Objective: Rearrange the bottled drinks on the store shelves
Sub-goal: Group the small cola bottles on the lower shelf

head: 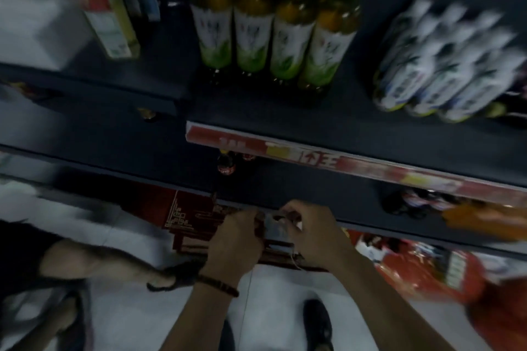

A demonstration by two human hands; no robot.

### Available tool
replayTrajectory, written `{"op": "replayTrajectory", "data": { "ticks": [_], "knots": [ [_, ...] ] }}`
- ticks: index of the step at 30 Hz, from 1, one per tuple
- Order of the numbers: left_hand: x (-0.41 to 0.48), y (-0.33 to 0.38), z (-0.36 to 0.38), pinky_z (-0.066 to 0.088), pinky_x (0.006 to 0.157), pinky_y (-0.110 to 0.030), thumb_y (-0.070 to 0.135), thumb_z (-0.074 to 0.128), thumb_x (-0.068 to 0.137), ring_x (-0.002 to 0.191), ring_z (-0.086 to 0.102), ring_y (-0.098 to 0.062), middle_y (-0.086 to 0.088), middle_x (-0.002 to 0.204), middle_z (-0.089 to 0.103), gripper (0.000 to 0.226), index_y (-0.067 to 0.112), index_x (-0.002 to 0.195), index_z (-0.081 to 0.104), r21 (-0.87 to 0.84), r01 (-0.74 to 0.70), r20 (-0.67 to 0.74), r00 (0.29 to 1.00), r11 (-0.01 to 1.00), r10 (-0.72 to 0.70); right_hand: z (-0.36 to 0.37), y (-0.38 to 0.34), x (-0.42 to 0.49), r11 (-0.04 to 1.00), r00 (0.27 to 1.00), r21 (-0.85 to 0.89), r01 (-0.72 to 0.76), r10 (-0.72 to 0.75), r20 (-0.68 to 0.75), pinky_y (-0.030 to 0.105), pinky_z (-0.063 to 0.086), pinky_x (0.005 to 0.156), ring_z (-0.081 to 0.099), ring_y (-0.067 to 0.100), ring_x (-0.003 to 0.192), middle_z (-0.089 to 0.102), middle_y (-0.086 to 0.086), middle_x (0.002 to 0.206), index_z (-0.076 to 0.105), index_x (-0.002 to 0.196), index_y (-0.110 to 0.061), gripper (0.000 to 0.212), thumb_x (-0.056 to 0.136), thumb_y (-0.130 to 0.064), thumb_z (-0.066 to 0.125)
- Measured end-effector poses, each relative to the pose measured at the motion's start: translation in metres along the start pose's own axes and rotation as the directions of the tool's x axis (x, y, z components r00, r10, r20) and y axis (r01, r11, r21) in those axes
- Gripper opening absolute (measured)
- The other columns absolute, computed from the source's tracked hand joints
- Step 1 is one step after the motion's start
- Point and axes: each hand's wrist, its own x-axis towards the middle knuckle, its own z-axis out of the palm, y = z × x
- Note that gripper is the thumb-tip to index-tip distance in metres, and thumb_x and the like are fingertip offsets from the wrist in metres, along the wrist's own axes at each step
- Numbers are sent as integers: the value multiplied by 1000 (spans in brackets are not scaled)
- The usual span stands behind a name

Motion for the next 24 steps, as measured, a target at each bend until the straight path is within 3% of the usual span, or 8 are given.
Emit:
{"op": "replayTrajectory", "data": {
  "ticks": [5, 8, 11, 15, 18, 21, 24],
  "knots": [
    [-28, 111, -54, 60, 78, -38, 23, 67, 97, 92, 68, -14, 6, 102, 70, 16, 26, 112, 68, -41, -251, -40, 968, 967, 249, -81, -13, -70, 995, 978, 53, -80, 89, -190, 17, 56, 81, 69, -3, 90, 74, -21, 98, 74, 107, -31, 8, 99, -29, 72],
    [-24, 174, -61, 58, 85, -35, 31, 68, 99, 99, 65, -13, 9, 108, 65, 19, 28, 117, 65, 1, -364, -6, 931, 931, 364, -131, 7, -94, 990, 923, 64, -129, 143, -358, 25, 58, 77, 72, 3, 83, 77, -13, 91, 74, 100, -27, 6, 95, -23, 74],
    [-5, 231, -54, 53, 91, -30, 38, 66, 101, 108, 63, -13, 12, 114, 60, 23, 30, 122, 62, 69, -439, 44, 898, 896, 437, -187, 38, -94, 981, 891, 87, -173, 194, -410, 34, 57, 76, 71, 12, 83, 76, -6, 90, 74, 101, -25, 6, 97, -22, 70],
    [26, 300, -25, 51, 98, -32, 39, 66, 100, 115, 63, -14, 11, 120, 62, 23, 33, 122, 62, 96, -494, 67, 870, 864, 489, -270, 97, -85, 970, 813, 78, -229, 235, -533, 37, 60, 81, 74, 18, 95, 78, -3, 103, 75, 116, -23, 20, 97, -30, 73],
    [45, 350, 5, 49, 106, -35, 38, 67, 100, 123, 59, -13, 12, 131, 57, 32, 34, 130, 58, 95, -474, 160, 875, 875, 457, -331, 150, -74, 964, 781, -4, -266, 213, -586, 36, 54, 79, 70, 32, 103, 72, 8, 112, 69, 121, -17, 28, 94, -22, 73],
    [62, 395, 34, 51, 104, -36, 40, 67, 100, 122, 59, -14, 12, 131, 55, 33, 34, 131, 58, 73, -471, 186, 872, 879, 452, -385, 191, -56, 923, 766, -108, -369, 236, -597, 46, 53, 91, 59, 43, 118, 59, 17, 132, 56, 139, -13, 51, 89, -15, 71],
    [77, 424, 55, 52, 104, -37, 40, 67, 101, 122, 58, -14, 11, 133, 53, 35, 33, 133, 56, 27, -420, 206, 890, 907, 406, -418, 218, -38, 889, 808, -212, -407, 242, -537, 51, 45, 105, 49, 40, 132, 50, 13, 142, 49, 143, -18, 58, 89, -17, 70]
  ]
}}
